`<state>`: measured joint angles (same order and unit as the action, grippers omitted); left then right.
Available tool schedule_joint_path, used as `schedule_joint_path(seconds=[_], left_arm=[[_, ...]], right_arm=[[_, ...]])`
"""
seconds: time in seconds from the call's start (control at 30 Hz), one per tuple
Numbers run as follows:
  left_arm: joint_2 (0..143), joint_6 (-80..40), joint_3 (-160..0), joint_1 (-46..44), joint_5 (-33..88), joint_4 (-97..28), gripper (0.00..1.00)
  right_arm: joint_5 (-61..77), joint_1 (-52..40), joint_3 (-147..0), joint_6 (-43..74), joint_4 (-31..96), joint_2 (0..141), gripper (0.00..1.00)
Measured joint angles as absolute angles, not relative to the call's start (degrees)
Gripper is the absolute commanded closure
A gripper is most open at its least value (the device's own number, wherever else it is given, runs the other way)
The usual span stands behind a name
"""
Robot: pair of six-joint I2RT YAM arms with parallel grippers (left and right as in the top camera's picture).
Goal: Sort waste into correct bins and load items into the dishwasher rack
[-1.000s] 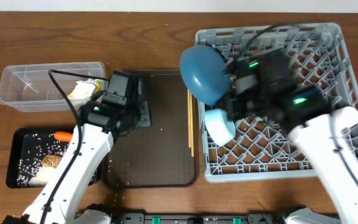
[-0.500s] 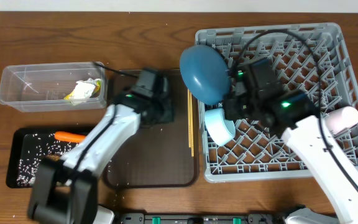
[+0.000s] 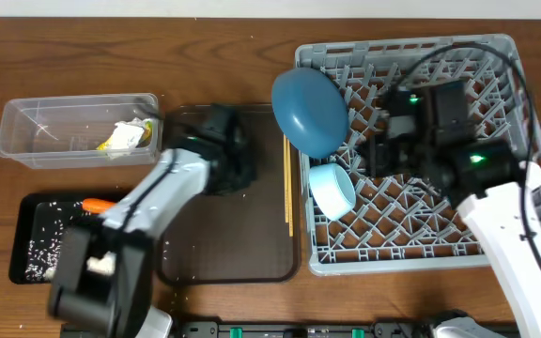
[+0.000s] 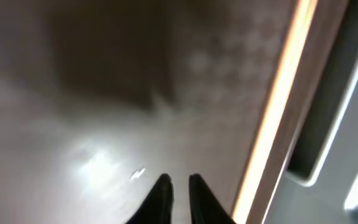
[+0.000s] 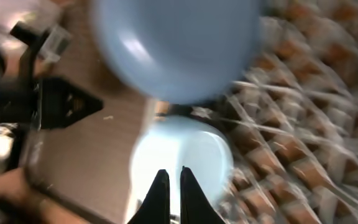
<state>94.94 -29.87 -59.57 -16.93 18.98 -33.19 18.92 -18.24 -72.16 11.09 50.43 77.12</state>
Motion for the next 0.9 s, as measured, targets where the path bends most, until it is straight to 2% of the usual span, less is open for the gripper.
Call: schedule_joint_path(seconds=[0.03, 0.1, 0.17, 0.23, 0.27, 0.3, 0.33, 0.57, 0.77, 0.9], left_arm=[[92.55, -29.67, -59.57, -15.20, 18.96, -34.35, 0.58], [88.09, -28.93, -59.59, -12.47, 18.90, -36.12, 0.44], [82.56, -27.77, -59.61, -9.58, 18.87, -38.68, 0.34], [77.34, -26.57, -59.61, -7.38, 18.94, -41.58, 0.18], [75.09, -25.93, -59.61, -6.52, 18.92, -42.76, 0.15], [73.06, -25.69, -59.61, -5.82, 18.96, -43.94, 0.05], [70.96, -25.21, -59.61, -5.34, 18.85, -44.88, 0.02], [61.87, -24.77, -59.59, -4.19, 18.96, -47.75, 0.02], [60.12, -24.51, -59.59, -4.16, 18.96, -47.81, 0.02], [60.25, -24.32, -59.59, -4.16, 18.96, -47.79, 0.02]], right_arm=[[19.62, -20.34, -71.40, 11.03, 48.14, 77.62, 0.99], [20.08, -24.10, -70.02, 11.64, 43.57, 79.07, 0.99], [19.44, -28.16, -68.75, 13.15, 38.96, 81.56, 0.99], [17.87, -31.94, -68.07, 14.98, 35.18, 84.86, 0.99], [16.88, -33.63, -68.01, 15.84, 33.39, 86.76, 0.99], [15.90, -35.24, -68.01, 16.73, 31.53, 88.90, 0.99], [14.63, -36.47, -67.99, 17.67, 30.26, 90.78, 0.99], [4.84, -39.97, -67.55, 21.58, 28.05, 100.64, 0.99], [-7.44, -41.21, -67.44, 19.59, 28.84, 101.32, 0.99], [-10.39, -42.09, -67.48, 19.03, 29.36, 101.30, 0.99]])
